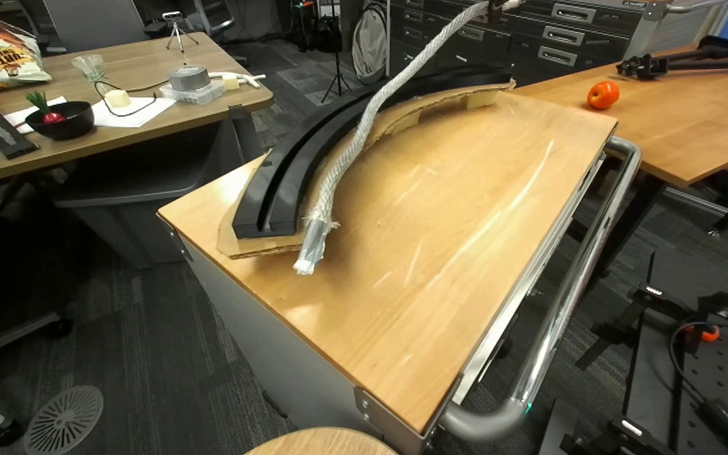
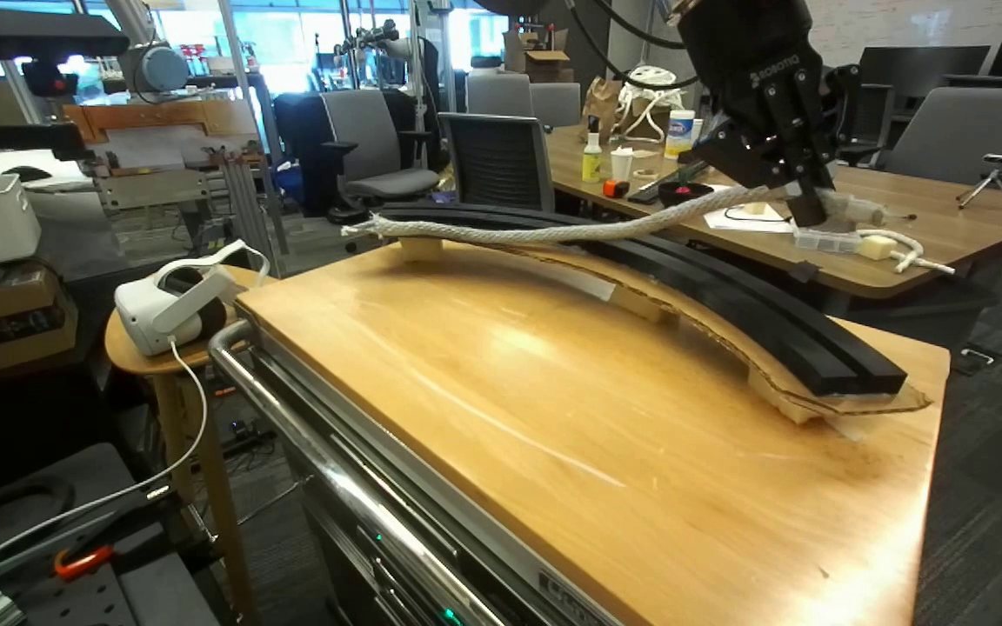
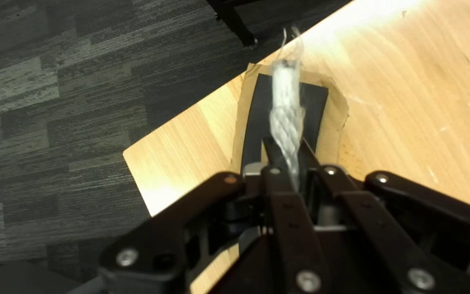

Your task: Put the white rope on the black board

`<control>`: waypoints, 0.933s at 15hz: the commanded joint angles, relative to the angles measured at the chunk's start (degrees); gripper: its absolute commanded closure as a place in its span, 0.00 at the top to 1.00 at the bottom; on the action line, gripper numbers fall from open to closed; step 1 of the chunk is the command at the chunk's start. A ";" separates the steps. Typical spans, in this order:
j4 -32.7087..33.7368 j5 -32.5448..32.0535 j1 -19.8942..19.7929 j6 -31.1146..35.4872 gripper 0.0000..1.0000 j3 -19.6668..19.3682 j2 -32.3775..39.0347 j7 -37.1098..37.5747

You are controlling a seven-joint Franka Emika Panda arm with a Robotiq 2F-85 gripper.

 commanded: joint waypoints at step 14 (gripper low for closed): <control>17.06 11.88 -0.52 -10.25 0.03 0.57 13.36 -11.57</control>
